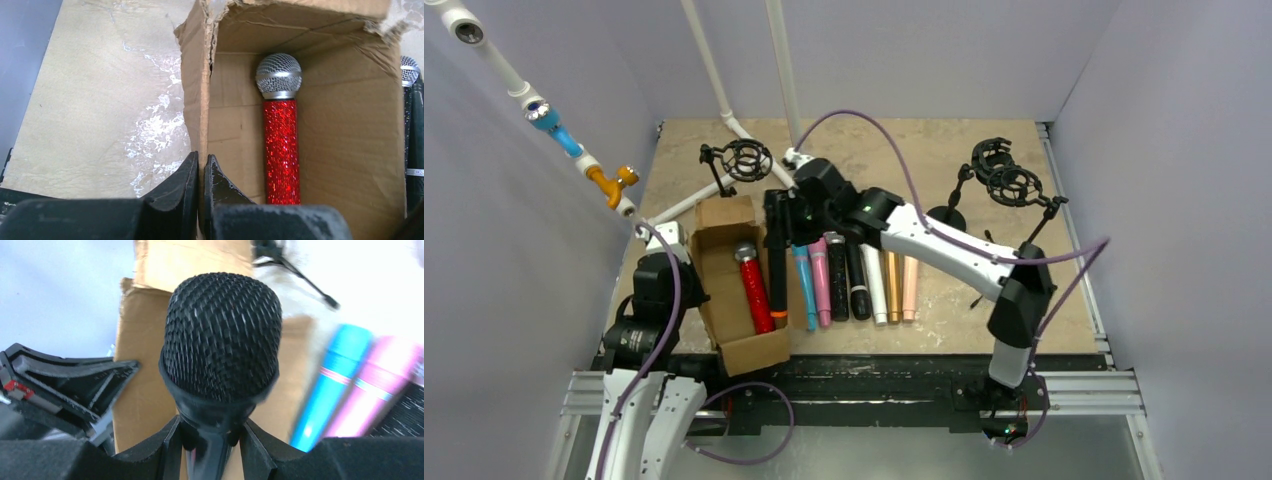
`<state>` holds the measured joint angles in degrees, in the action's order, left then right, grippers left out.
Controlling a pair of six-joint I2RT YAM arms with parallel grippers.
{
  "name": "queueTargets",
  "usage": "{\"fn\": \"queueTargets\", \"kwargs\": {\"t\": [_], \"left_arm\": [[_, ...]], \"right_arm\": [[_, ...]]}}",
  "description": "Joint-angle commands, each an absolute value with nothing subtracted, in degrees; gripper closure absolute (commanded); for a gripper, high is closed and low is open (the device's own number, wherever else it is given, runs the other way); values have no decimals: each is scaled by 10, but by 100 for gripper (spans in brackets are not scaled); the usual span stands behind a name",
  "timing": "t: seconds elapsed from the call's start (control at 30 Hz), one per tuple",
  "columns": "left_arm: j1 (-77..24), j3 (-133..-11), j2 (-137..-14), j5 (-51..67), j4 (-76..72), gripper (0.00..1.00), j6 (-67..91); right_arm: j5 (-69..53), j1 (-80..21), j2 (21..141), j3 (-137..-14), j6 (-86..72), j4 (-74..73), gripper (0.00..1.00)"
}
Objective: Attach the microphones to the stand
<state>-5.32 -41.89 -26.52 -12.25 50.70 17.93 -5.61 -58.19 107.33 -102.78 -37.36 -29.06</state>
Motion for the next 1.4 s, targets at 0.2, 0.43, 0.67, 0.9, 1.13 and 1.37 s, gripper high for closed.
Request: {"fn": "queueTargets", "kwargs": {"t": [0.2,0.43,0.67,0.9,1.13,1.37], "left_arm": [[-54,-445,-276,-126,472,100,173],[-54,-447,-276,-125,472,100,172],[-54,-451,-274,-122,476,100,172],[-54,-450,-271,-121,476,100,173],[-54,-450,-271,-119,476,100,174],[-54,-453,-270,-118,476,100,176]], "right_arm": [[71,-459,865,-810,-296,-376,98],[104,-358,798,-685,-278,-375,99],[183,-322,822,-660,-269,-394,99],[165,-306,844,-648,-271,-371,94],[143,-304,892,-620,-275,-333,89],[113,-306,917,-627,-271,-308,49]]}}
